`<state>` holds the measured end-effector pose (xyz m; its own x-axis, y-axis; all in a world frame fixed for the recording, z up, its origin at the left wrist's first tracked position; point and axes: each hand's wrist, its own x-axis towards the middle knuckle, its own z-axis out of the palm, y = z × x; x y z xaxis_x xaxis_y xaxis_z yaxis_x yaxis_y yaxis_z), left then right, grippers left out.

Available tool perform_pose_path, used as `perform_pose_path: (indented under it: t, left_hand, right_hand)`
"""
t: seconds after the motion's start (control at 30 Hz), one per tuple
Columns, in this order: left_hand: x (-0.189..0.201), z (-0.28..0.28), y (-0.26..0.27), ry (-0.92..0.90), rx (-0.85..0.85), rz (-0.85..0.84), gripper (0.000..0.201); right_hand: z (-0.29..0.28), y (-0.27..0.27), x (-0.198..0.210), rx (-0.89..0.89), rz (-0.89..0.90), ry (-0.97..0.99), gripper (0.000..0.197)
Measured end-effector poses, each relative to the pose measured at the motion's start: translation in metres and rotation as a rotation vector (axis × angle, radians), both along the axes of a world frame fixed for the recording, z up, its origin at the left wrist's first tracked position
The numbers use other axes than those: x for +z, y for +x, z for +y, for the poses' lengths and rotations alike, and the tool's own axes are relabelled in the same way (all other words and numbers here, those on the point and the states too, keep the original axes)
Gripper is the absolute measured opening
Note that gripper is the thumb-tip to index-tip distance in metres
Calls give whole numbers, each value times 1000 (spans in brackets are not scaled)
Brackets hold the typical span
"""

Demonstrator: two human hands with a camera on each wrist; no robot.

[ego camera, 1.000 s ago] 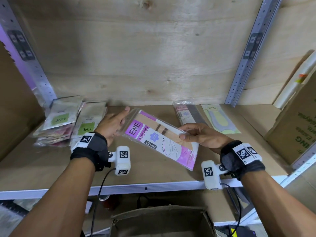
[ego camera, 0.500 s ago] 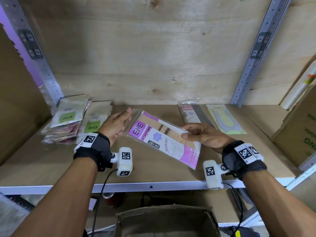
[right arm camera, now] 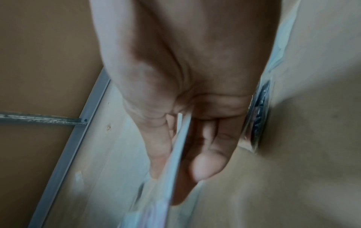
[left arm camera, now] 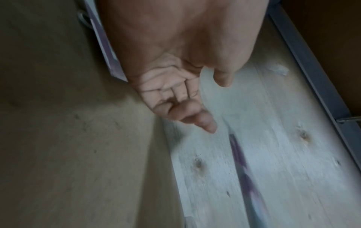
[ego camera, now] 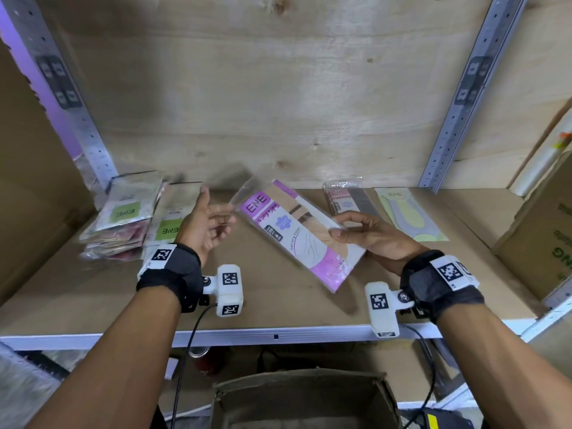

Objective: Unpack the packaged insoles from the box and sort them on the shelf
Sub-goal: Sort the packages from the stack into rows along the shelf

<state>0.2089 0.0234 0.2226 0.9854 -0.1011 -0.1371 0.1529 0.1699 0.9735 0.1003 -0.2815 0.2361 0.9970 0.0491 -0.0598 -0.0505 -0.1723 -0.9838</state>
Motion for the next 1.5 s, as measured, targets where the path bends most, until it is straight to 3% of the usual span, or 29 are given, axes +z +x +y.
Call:
perform_pose_path:
  t: [0.1,0.2,0.27,0.37,0.47,0.67,0.83,1.07,1.3,1.4,1.5]
  left_hand:
    - [0,-4,-5,22,-115,56,65]
    - [2,-21,-16,106,-305,98,63]
    - [3,-35,-25,167,-439,116,64]
    - [1,-46,-34,218,-605,54,46]
    - [-3,-48,-35,257,-562,18,34]
    - [-8,-47,-25,484,-324,-16,27]
    - [-12,-55,-23,624,-318,41,24]
    - [-12,-58,-20,895,-271,18,32]
    - [-9,-72,-22,678,-319,99,46]
    - [-8,-77,-18,654,-290,60,44]
    - [-7,-84,-13,615,-277,34,29]
  right_hand:
    - [6,5,-4,-78,13,61,36]
    - [16,10,-7,-124,31,110,21]
    - [22,15,-9,-152,23,128,25]
    - [31,18,-10,-193,11,154,32]
    - [36,21,-10,-196,29,66,42]
    - [37,26,-5,-93,84,-261,31]
    - [47,26,-5,-132,132,-457,29]
    - [54,25,-6,-135,220,-589,63]
    - [53,29,-8,-122,198,-620,71]
    - [51,30,-9,-149,160,-629,68]
    - [48,32,-10,-162,138,-639,66]
